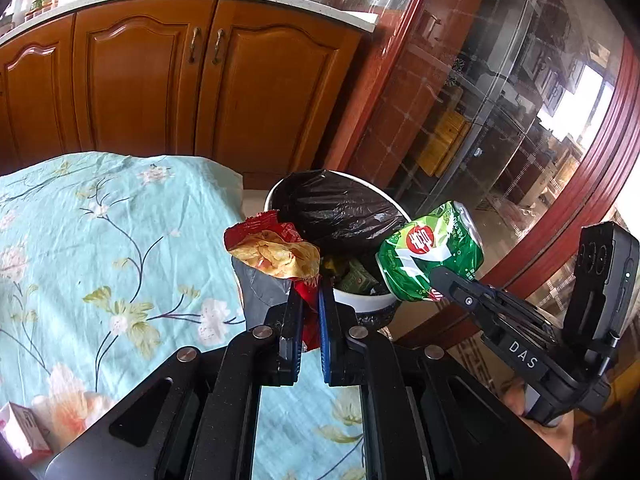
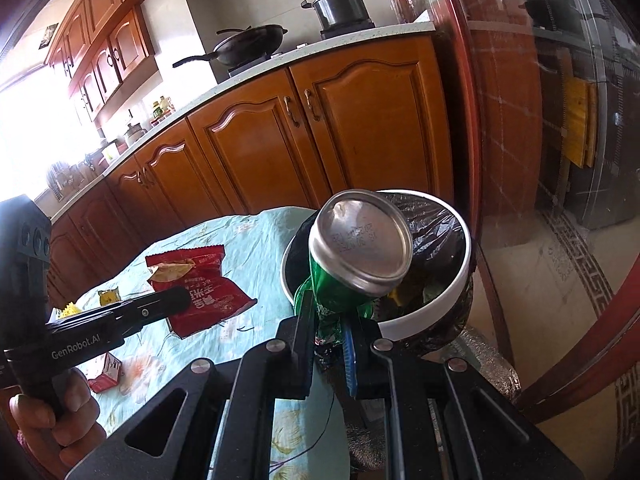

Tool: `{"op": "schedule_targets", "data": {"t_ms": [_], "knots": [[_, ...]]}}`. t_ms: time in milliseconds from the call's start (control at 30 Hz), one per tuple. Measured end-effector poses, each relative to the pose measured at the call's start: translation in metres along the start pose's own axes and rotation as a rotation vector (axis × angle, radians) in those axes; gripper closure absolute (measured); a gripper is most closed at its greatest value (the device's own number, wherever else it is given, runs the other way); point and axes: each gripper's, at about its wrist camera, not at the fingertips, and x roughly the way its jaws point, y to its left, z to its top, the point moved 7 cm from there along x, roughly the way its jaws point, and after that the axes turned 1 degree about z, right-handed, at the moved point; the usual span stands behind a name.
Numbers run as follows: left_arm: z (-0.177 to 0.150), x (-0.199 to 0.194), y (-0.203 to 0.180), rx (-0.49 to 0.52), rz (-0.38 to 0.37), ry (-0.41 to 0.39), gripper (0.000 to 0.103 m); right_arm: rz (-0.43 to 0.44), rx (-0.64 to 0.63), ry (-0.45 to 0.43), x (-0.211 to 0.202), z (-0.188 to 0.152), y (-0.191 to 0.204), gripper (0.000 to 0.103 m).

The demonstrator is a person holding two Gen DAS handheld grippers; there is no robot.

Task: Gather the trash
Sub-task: 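Carry the chip bag and can over the bin and open both tools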

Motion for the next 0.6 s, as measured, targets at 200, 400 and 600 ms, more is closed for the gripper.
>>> {"op": "schedule_targets", "data": {"t_ms": [200, 400, 600], "knots": [[0.016, 0.018, -0.013, 0.033, -0.005, 0.010, 0.097, -0.032, -0.008, 0.009, 0.009, 0.014, -0.017, 0.091], [0.029, 0.040, -0.023, 0.065, -0.008, 0.041, 0.097, -0.052, -0.025, 0.053, 0.025, 0.024, -0.033, 0.091], [0.036, 0.064, -0.028, 0.084, 0.009, 0.080, 0.097, -0.064, -0.032, 0.085, 0.039, 0.031, -0.044, 0.091]]}}
